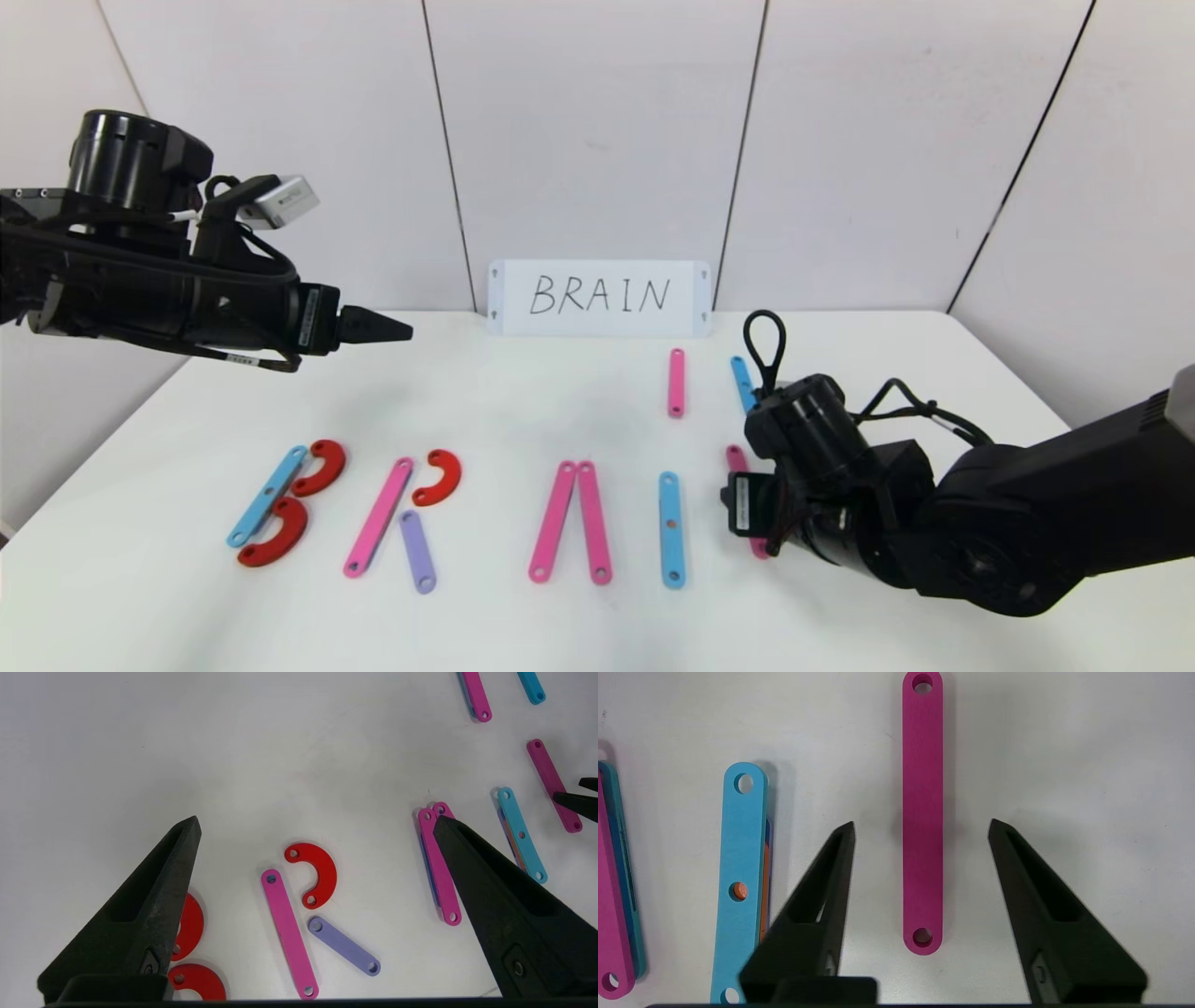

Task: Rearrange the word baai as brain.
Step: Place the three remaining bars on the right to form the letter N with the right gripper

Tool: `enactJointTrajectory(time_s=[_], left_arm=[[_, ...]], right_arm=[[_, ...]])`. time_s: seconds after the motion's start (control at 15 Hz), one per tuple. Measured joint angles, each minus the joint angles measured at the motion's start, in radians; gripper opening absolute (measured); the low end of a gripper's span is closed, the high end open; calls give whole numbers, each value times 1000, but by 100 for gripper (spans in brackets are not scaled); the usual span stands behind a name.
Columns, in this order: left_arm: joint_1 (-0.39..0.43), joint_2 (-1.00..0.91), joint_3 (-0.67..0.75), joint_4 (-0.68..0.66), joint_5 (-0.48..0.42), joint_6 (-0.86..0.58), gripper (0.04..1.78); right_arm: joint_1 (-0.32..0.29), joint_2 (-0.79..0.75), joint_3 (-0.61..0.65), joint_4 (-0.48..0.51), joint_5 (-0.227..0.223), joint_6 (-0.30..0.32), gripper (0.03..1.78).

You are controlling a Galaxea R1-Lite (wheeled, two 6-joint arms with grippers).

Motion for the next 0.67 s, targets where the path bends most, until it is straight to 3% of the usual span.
enactJointTrajectory(time_s=[0.2,0.33,0.53,0.67], left_arm=[[0,0,1,0,0,0,174],[0,0,1,0,0,0,174],[0,0,1,0,1,1,174],[0,0,3,0,0,1,174]], right_arm=[[-10,-4,-7,-1,-2,-6,147],[-29,-10,-18,-1,2,-18,165],[-89,-15,-70,6,23,-88,173],[-142,-6,-125,13,62,-169,173]])
